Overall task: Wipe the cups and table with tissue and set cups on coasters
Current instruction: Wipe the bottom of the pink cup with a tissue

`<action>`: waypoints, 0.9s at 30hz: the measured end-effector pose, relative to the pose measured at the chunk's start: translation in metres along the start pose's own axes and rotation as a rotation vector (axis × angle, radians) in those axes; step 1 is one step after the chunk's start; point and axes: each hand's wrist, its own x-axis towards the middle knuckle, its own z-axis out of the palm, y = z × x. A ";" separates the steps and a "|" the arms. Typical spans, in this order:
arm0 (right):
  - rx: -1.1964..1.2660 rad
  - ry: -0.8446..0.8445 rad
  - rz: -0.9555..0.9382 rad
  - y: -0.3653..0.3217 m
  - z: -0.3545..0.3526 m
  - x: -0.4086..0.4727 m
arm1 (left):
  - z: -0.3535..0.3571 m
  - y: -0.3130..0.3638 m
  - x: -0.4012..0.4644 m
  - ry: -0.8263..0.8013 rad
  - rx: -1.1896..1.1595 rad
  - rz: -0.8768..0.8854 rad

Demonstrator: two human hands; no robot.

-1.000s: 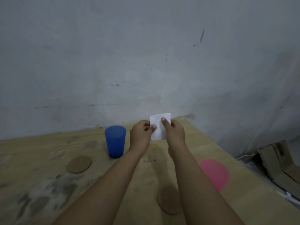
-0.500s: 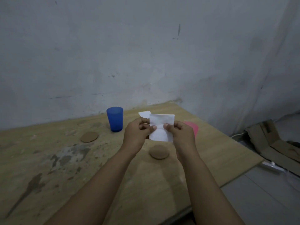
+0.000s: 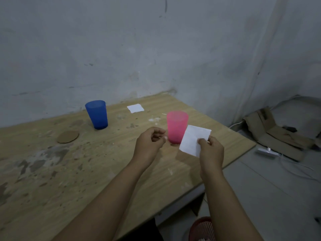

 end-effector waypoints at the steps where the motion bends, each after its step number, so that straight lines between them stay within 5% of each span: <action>1: -0.015 0.027 0.003 0.005 -0.001 0.004 | 0.003 -0.003 0.003 0.005 0.014 0.004; 11: 0.131 0.287 -0.020 0.041 0.018 0.030 | 0.028 -0.025 0.043 -0.057 0.199 0.011; 18: 0.171 0.303 -0.058 0.046 0.043 0.058 | 0.042 -0.036 0.072 -0.170 0.171 0.018; 27: 0.056 0.216 -0.194 0.052 0.051 0.058 | 0.050 -0.038 0.075 -0.073 0.072 0.007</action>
